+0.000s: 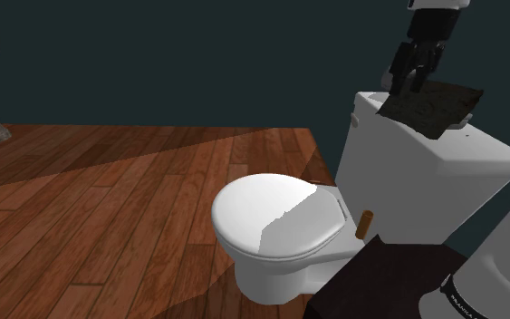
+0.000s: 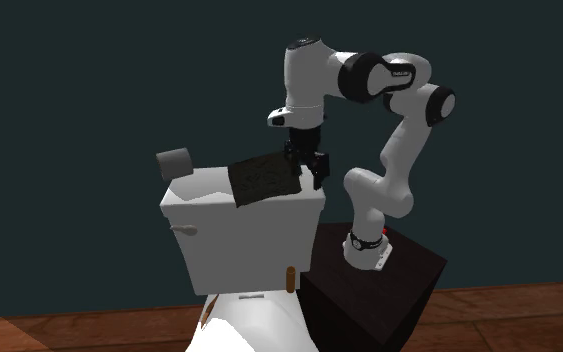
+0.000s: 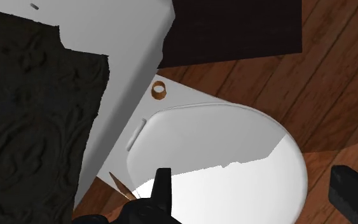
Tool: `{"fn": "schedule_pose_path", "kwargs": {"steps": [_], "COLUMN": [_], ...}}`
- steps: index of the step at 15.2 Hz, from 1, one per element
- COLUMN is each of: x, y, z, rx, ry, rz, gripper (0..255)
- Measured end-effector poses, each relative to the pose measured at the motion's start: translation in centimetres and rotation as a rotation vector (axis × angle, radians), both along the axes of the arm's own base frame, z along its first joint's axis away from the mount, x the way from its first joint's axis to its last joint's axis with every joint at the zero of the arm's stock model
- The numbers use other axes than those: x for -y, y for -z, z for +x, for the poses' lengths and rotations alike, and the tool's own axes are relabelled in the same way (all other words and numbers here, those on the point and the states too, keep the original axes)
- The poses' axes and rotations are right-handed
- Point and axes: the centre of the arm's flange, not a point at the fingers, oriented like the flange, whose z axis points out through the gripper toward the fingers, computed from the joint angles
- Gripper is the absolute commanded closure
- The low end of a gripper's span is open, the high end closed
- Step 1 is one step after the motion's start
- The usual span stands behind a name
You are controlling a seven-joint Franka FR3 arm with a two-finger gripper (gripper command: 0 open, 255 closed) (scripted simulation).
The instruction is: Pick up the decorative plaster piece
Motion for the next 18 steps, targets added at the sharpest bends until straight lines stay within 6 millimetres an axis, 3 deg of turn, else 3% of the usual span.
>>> {"fn": "schedule_pose_path", "kwargs": {"steps": [8, 14, 16, 18], "x": [12.6, 22.3, 24.1, 24.4], "y": [-1.7, -1.4, -1.0, 0.0], "z": [0.4, -0.4, -0.7, -0.7], "rx": [-0.001, -0.002, -0.002, -0.002], "ry": [0.140, 0.245, 0.263, 0.267], "rz": [0.159, 0.279, 0.299, 0.304], "gripper": [0, 0, 0, 0]}}
